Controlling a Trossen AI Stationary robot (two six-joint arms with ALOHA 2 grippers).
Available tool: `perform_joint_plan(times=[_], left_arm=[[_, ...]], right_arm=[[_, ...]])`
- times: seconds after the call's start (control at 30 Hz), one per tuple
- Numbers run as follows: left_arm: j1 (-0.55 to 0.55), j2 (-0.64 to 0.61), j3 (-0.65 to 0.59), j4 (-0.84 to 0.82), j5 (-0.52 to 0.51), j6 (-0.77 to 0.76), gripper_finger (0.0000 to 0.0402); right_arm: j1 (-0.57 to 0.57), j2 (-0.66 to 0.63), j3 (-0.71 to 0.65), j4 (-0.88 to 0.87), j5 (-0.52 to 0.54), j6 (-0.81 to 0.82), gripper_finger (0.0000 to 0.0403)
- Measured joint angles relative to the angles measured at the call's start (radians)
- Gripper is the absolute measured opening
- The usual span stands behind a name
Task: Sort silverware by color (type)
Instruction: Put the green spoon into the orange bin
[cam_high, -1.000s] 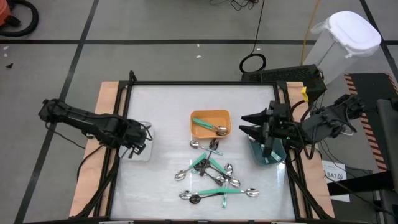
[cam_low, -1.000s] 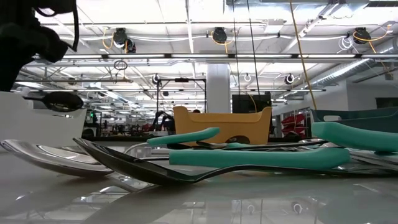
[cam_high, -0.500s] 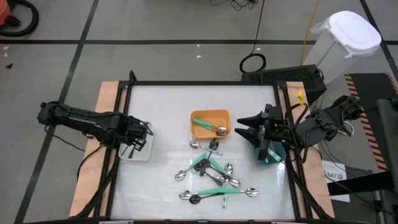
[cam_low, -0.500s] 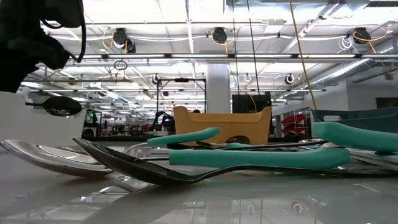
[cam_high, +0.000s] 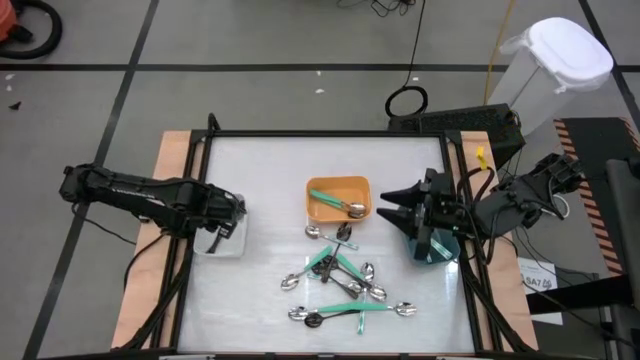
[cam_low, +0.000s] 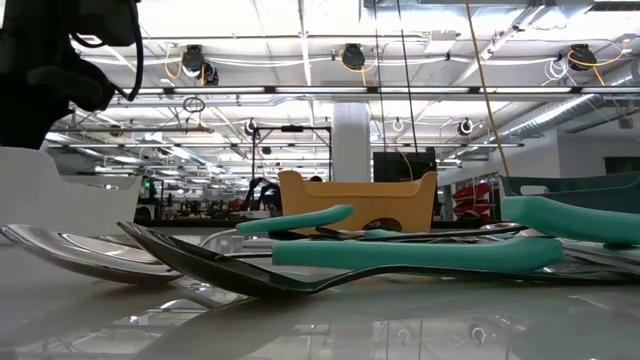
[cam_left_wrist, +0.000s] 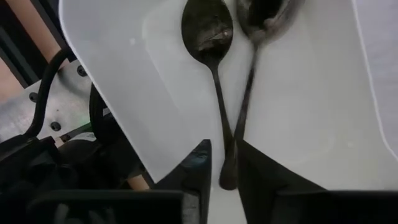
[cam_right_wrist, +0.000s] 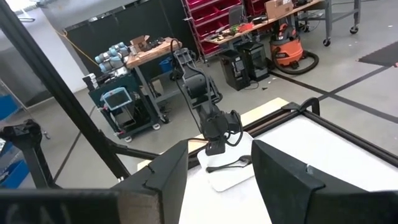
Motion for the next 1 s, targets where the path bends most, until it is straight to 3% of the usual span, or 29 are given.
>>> perform_joint_plan(times=[0.3,0.5,0.6,0.77,1.0], left_arm=[[-0.012,0.0,0.111,0.04,-0.005,-0.043,0.0087],[-0.08,0.036,0.281,0.252,-0.195,-0.012,0.0088],[-0.11,0.129,0.376,0.335,-0.252,0.103,0.0088],[-0.144,0.374,0.554,0.369,-0.261,0.268,0.0088],[-0.195,0.709,0.8,0.475,-0.194,0.271,0.0089]], right_arm=[[0.002,-0.005,0.0,0.0,-0.054,-0.005,0.0171],[0.009,-0.024,0.0,-0.036,-0.108,0.003,0.0171],[0.016,-0.046,0.0,-0.087,-0.109,0.026,0.0171],[0.035,-0.096,0.0,-0.215,-0.138,0.09,0.0171],[0.067,-0.134,0.0,-0.482,-0.262,0.269,0.0171]])
